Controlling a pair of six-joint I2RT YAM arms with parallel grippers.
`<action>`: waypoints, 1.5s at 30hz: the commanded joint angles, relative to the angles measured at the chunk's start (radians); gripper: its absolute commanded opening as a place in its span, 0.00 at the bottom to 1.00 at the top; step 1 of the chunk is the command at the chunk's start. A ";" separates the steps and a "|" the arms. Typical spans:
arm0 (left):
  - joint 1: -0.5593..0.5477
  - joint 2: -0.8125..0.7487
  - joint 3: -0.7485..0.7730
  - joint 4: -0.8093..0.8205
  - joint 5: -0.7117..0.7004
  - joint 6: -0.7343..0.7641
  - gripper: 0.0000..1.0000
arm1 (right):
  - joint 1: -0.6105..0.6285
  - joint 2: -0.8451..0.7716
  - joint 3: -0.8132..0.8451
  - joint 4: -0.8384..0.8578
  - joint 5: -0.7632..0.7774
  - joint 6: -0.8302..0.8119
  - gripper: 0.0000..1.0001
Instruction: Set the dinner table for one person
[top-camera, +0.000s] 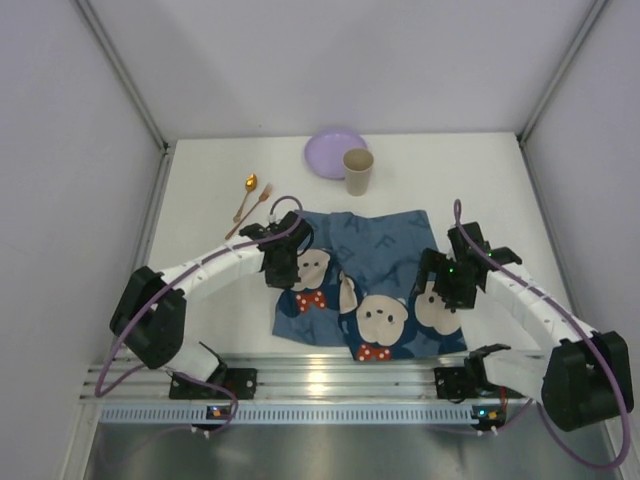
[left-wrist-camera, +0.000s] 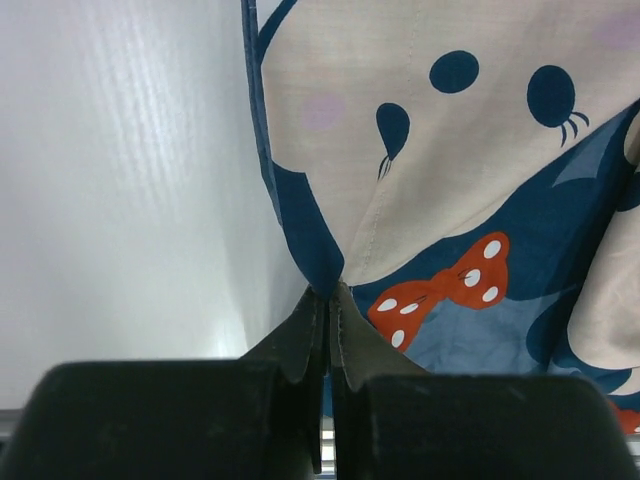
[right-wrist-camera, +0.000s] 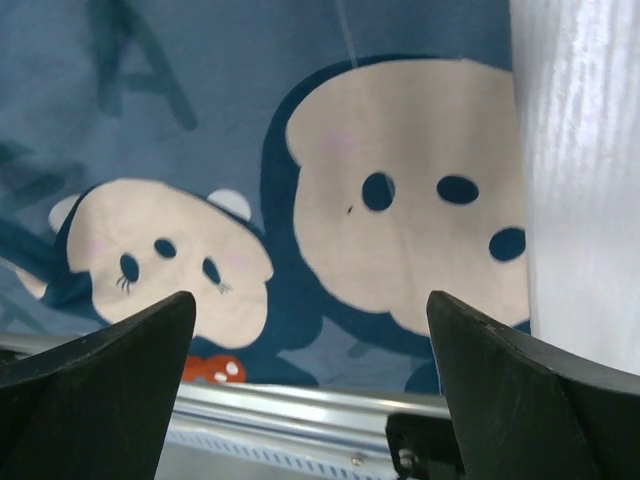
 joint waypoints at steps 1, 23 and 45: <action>0.039 -0.089 -0.041 -0.054 -0.030 -0.026 0.00 | 0.004 0.064 -0.061 0.219 -0.044 0.057 1.00; 0.108 -0.201 -0.055 -0.109 -0.036 -0.004 0.00 | 0.170 0.508 0.033 0.223 0.284 0.079 0.00; 0.320 -0.154 -0.050 -0.214 -0.142 0.066 0.00 | -0.115 0.368 0.108 0.045 0.336 0.019 0.00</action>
